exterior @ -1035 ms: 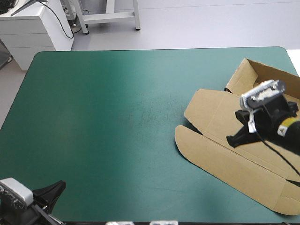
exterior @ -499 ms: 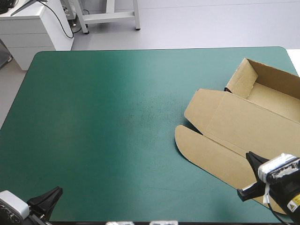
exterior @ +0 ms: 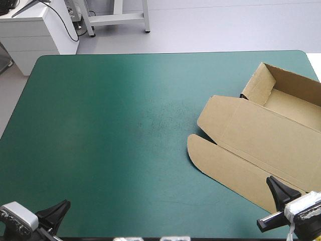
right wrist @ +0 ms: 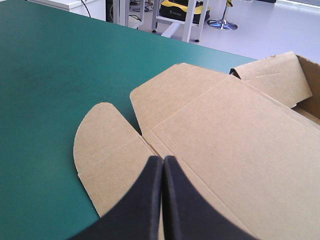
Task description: Fold the box
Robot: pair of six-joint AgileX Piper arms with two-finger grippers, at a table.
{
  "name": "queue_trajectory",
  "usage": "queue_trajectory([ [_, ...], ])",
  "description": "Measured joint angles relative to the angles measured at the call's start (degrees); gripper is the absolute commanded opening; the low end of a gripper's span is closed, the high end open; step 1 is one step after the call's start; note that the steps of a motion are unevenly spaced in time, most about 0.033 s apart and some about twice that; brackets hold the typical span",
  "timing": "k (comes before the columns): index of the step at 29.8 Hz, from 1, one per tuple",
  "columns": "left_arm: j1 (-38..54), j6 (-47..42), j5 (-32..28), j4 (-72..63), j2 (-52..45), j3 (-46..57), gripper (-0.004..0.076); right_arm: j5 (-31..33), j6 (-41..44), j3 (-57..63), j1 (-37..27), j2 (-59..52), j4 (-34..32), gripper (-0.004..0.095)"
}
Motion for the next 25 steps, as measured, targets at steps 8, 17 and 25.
queue_trajectory([
  [8, 0.0, 0.1, -1.4, 0.1, 0.0, 1.0, -0.0008, -0.1, 2.8, 1.8, 0.0, -0.6, 0.0, -0.0021],
  [17, 0.0, 0.1, -1.8, 0.1, 0.0, 1.0, -0.0008, 0.8, 3.1, 1.8, 0.0, -0.6, 0.0, -0.0021],
  [25, 0.0, 0.1, -4.3, 0.1, 0.0, 1.0, -0.0008, 0.8, 3.1, 1.8, 0.0, -0.6, 0.0, -0.0021],
])
